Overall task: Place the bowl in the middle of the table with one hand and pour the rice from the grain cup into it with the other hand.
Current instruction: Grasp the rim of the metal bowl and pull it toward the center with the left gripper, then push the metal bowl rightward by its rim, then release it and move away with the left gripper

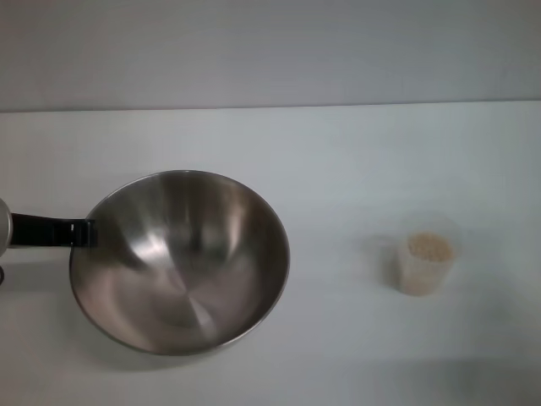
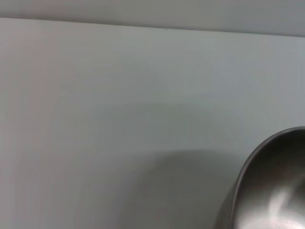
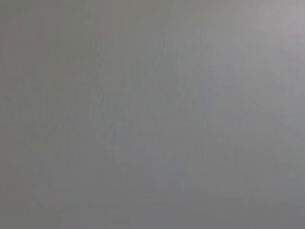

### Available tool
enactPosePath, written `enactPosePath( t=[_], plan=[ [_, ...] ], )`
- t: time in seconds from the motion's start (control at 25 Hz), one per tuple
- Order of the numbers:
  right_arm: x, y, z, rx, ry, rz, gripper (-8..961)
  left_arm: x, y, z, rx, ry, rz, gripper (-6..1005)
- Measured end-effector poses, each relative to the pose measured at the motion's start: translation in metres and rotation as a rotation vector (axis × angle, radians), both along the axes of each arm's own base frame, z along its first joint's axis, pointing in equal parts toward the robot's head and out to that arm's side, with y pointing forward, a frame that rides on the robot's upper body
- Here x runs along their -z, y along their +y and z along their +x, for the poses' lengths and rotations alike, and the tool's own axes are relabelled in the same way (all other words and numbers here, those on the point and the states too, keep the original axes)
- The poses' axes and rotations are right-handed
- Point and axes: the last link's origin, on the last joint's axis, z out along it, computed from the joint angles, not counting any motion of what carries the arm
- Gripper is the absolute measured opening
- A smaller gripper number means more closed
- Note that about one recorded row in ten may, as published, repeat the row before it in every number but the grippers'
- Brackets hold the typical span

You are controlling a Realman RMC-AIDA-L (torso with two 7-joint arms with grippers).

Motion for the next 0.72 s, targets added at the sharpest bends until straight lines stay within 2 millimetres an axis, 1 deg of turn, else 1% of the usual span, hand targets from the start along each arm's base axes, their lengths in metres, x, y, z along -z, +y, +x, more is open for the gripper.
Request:
enactPosePath(
  t=[0.36,0.52,0.72],
  plan=[
    [0.0,-0.001,0.001,0.002,0.0,0.001,654,-0.006,0.004,0.004,0.02,-0.04,0.0,43],
    [0.0,-0.002,0.002,0.006,0.0,0.002,654,-0.008,0.008,0.012,0.043,-0.071,-0.01,45],
    [0.0,-0.005,0.004,0.013,0.003,0.002,653,-0.008,0.018,0.029,0.087,-0.142,-0.022,47]
  ],
)
